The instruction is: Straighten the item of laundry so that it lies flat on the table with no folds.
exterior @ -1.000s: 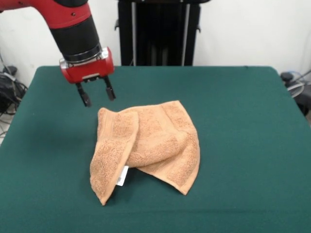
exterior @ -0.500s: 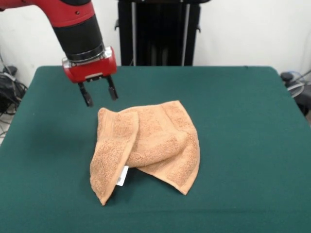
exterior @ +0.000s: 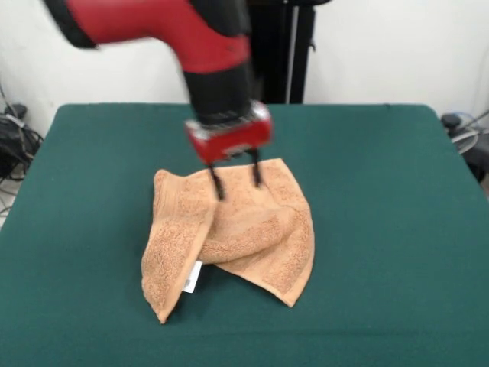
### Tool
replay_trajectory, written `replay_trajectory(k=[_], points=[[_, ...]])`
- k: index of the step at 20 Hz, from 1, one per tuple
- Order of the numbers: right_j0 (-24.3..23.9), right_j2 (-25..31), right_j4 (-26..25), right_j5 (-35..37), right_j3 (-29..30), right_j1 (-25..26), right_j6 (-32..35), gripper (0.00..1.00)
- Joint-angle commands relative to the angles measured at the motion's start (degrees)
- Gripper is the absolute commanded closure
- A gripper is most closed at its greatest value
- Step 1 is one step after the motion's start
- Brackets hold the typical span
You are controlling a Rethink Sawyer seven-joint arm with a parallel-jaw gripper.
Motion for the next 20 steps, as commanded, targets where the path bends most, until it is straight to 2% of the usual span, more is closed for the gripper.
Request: replay_trajectory(k=[1, 3, 6, 10, 13, 20], points=[[9.69, -7.78, -1.72, -10.56, -4.97, 8.79, 19.24, 0.0], [10.68, -8.6, -0.9, -14.67, -9.03, 14.38, 16.54, 0.0], [11.83, -9.99, -0.24, -17.91, -12.68, 18.5, 13.77, 0.0], [8.35, -7.82, -0.03, -18.59, -14.15, 22.66, 7.96, 0.0], [7.99, -8.04, 0.34, -18.94, -14.07, 22.96, 7.19, 0.0], [10.99, -10.45, 1.29, -20.98, -14.69, 22.77, 9.17, 0.0]])
